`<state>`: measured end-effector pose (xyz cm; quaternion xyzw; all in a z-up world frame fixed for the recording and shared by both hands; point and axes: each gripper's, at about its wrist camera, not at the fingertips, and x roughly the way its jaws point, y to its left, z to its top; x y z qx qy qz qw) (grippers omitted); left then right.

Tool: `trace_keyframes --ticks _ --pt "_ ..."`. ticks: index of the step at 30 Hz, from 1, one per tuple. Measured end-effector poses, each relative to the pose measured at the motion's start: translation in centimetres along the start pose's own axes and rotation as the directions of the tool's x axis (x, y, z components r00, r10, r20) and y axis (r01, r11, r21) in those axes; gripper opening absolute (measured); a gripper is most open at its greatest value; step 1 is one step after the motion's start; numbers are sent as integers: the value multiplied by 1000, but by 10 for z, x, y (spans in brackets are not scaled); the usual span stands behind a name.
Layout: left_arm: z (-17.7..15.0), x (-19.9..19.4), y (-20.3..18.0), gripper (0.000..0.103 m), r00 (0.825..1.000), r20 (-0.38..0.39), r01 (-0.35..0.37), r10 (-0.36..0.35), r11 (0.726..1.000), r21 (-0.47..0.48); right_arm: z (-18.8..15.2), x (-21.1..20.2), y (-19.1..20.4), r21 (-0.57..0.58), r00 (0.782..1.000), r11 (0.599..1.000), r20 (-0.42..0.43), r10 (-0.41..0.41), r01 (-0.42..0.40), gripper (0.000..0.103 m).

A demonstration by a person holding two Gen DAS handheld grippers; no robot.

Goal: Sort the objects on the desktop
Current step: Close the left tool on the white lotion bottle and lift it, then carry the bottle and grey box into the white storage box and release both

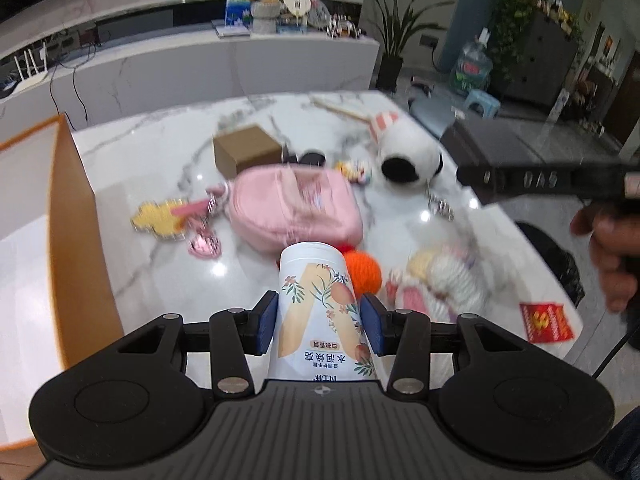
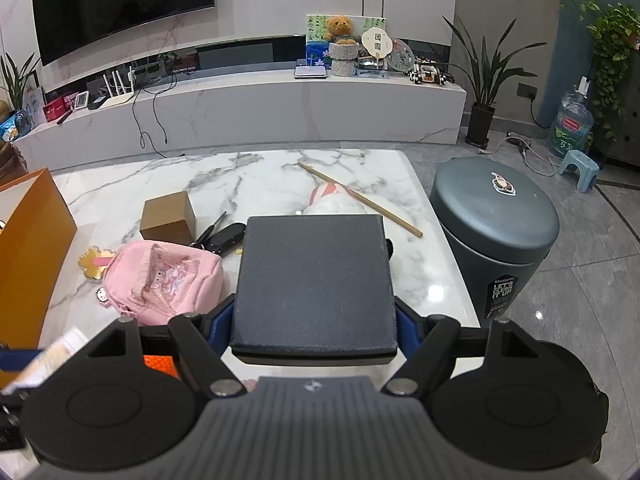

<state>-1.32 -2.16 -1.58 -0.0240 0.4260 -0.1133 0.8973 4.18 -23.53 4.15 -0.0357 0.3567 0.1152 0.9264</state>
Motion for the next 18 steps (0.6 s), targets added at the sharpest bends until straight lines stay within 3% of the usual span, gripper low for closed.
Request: trace_keyframes --ticks 9,18 --pt "25 -45 23 51 993 116 -29 33 999 -34 13 -18 23 -18 998 999 41 45 -44 78" --pt "37 -91 80 51 970 209 -92 121 986 -142 33 -35 84 -50 985 988 92 147 -143 78"
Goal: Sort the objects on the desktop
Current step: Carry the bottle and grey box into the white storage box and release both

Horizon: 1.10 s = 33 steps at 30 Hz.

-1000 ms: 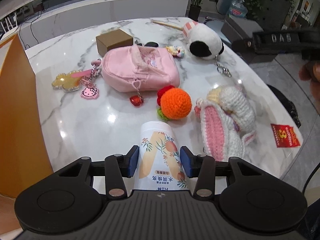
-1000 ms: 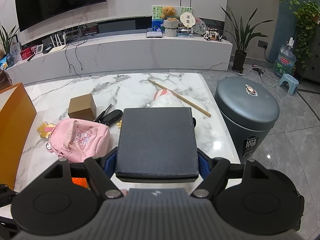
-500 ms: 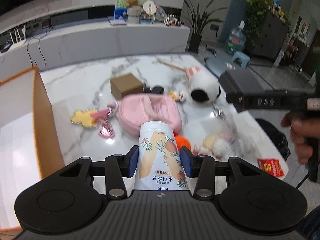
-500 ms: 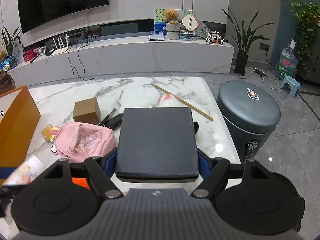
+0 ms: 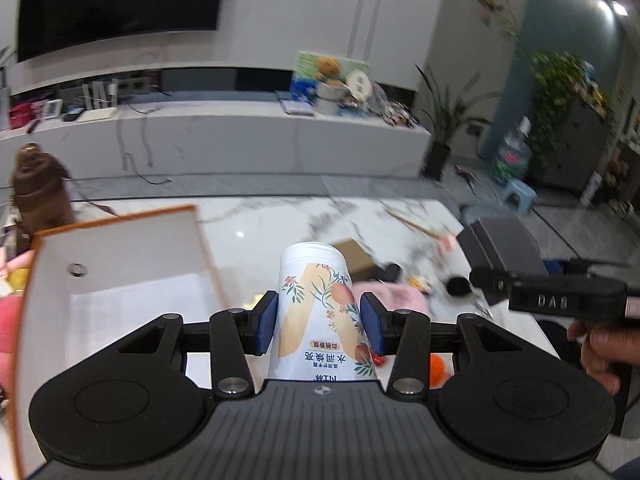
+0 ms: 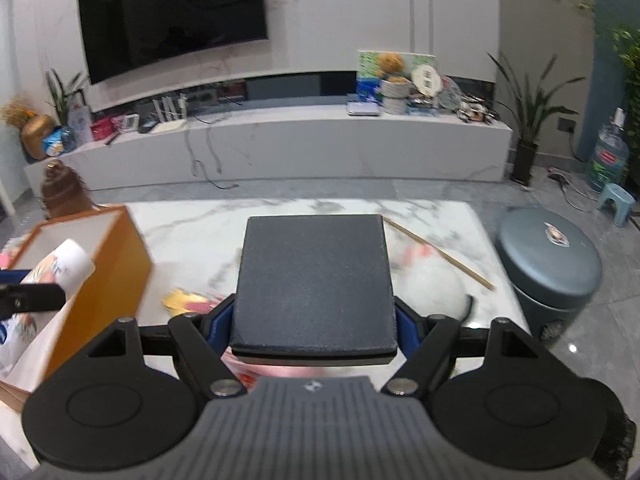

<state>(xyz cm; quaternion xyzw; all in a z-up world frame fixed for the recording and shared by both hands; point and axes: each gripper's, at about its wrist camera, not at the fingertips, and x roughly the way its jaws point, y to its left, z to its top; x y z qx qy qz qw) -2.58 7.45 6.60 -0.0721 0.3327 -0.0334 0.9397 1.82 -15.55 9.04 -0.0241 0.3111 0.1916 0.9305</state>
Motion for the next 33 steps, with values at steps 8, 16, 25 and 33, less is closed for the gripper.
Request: trace_keyframes --ticks 8,16,25,33 --pt "3 -20 56 51 995 36 -95 97 993 -64 14 5 84 -72 993 991 25 119 -116 78" --pt "-16 -22 110 51 989 -27 -150 147 982 -115 9 10 158 -166 975 961 2 223 -220 77" --pt "-32 -20 140 51 981 -72 -185 178 976 -116 -10 23 212 -257 956 921 -70 284 -293 77" --pt "-37 -7 146 51 977 -110 -193 182 976 -100 -34 40 240 -330 944 886 -157 289 -326 77"
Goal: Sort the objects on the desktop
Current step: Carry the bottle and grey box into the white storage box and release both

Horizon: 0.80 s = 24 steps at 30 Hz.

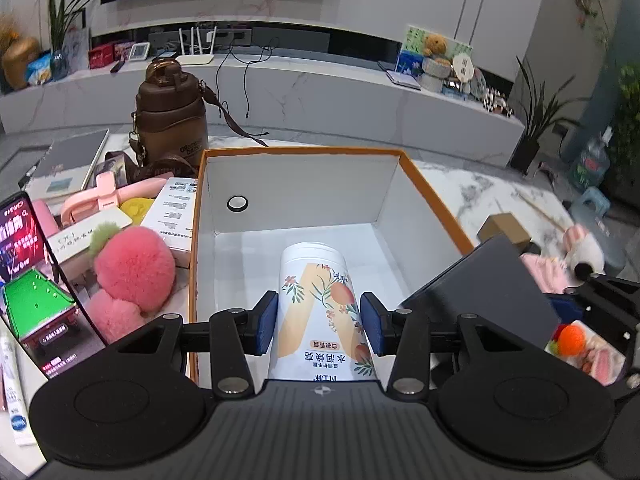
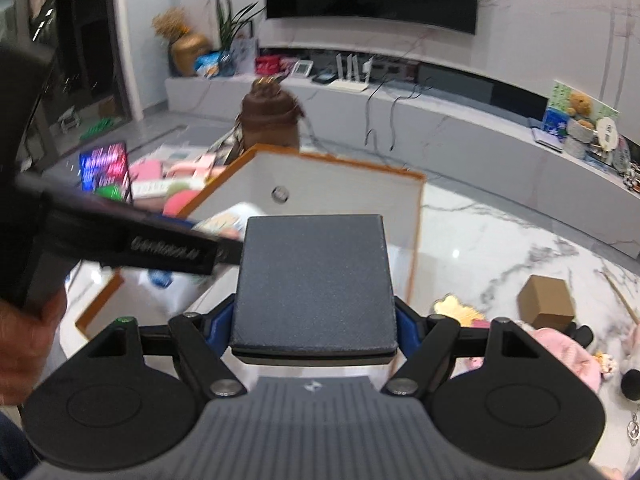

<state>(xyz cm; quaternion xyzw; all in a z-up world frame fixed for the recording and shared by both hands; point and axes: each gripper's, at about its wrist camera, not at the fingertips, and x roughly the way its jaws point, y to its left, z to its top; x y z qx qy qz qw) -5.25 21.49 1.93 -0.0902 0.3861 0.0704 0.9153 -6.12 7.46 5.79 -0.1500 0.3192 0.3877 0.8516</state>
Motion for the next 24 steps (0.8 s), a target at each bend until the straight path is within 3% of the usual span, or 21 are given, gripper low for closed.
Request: trace_keyframes --ticks 8,15,24 --pt "-7 22 -2 51 997 -75 -11 14 999 35 -5 34 5 -56 994 998 -110 -2 -4 77" --pt "-11 30 -6 51 993 -110 -22 30 997 72 -3 38 9 -147 987 989 -160 -19 -5 78" --pt "-15 38 -17 51 981 -180 -39 70 984 171 4 42 10 -148 972 989 -234 -14 -21 78"
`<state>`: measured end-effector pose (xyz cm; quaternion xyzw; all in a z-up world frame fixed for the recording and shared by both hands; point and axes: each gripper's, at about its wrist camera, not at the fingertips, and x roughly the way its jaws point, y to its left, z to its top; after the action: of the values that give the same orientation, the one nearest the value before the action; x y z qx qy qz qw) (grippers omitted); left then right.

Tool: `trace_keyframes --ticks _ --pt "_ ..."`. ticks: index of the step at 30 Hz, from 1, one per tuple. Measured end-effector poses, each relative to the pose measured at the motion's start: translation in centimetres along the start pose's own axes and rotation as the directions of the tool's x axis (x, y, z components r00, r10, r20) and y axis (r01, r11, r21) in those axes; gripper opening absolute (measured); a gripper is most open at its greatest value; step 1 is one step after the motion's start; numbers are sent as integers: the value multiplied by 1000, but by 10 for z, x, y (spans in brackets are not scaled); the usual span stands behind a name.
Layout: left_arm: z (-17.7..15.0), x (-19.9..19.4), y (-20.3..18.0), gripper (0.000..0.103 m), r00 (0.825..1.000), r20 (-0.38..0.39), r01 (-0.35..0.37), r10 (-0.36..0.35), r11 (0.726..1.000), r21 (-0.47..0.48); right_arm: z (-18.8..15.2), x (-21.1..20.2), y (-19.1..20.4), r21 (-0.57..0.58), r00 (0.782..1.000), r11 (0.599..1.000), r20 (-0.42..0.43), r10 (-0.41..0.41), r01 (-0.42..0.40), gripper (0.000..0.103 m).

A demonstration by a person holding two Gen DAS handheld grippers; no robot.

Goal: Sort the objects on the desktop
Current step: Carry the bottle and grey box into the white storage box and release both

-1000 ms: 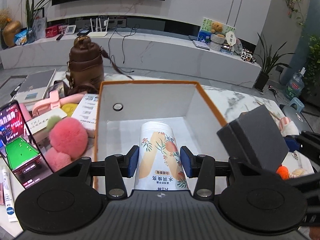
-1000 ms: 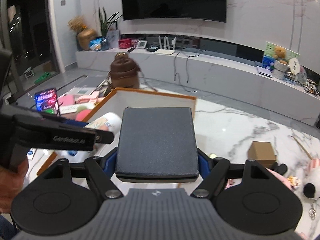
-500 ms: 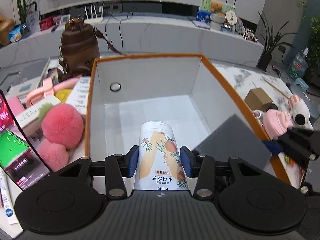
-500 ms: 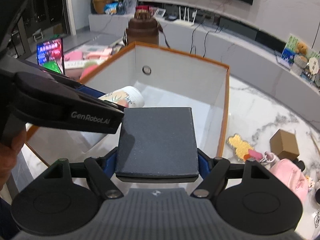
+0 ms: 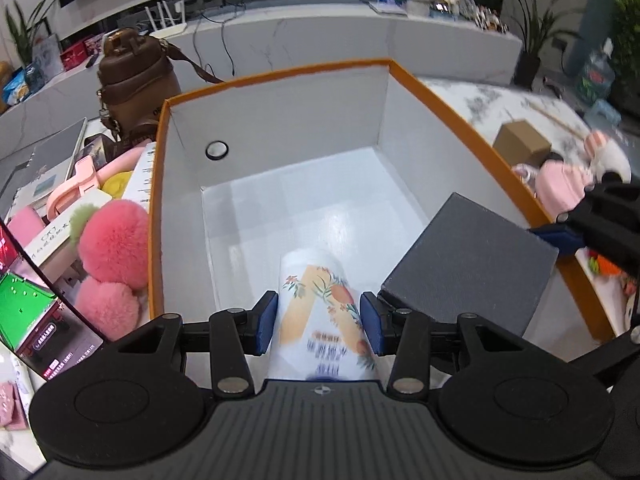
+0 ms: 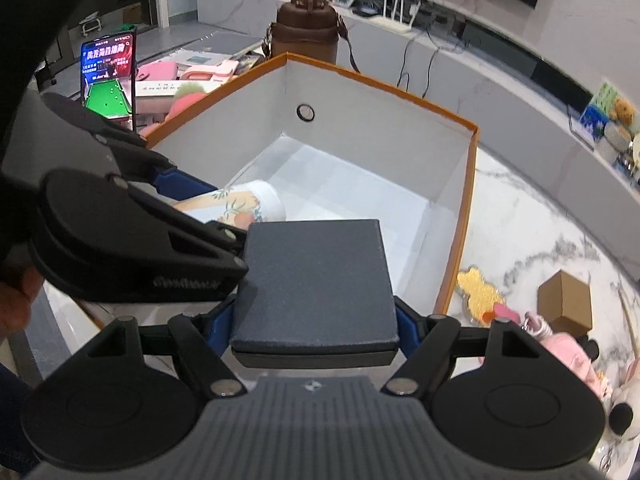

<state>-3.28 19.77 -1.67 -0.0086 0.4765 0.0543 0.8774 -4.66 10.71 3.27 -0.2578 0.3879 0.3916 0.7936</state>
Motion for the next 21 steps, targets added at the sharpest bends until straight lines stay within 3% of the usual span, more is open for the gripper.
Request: trace_keyframes --ticks 3,5,9,14,16,20,21 --pt "4 4 -7 21 999 -47 7 -4 998 65 5 5 3 16 998 999 -54 31 -31 77" --pt "4 8 -13 21 997 -68 -11 19 993 118 5 7 4 19 996 999 -81 41 -40 78" --pt "5 10 -12 22 997 -75 -15 23 995 101 6 8 3 11 993 999 -106 48 -47 80" --pt "2 5 -10 36 997 -60 -41 47 995 93 3 5 3 9 993 998 -98 63 -63 80" --pt "1 2 -8 49 997 -60 -44 49 995 91 1 3 4 5 993 998 -97 62 -62 80" --pt "-3 -7 -9 54 999 -37 -34 37 996 86 -1 -4 5 -12 995 999 -86 47 -49 80" --pt "-3 -9 -9 63 999 -26 -42 44 996 81 -2 -6 5 -10 995 999 -83 48 -49 81"
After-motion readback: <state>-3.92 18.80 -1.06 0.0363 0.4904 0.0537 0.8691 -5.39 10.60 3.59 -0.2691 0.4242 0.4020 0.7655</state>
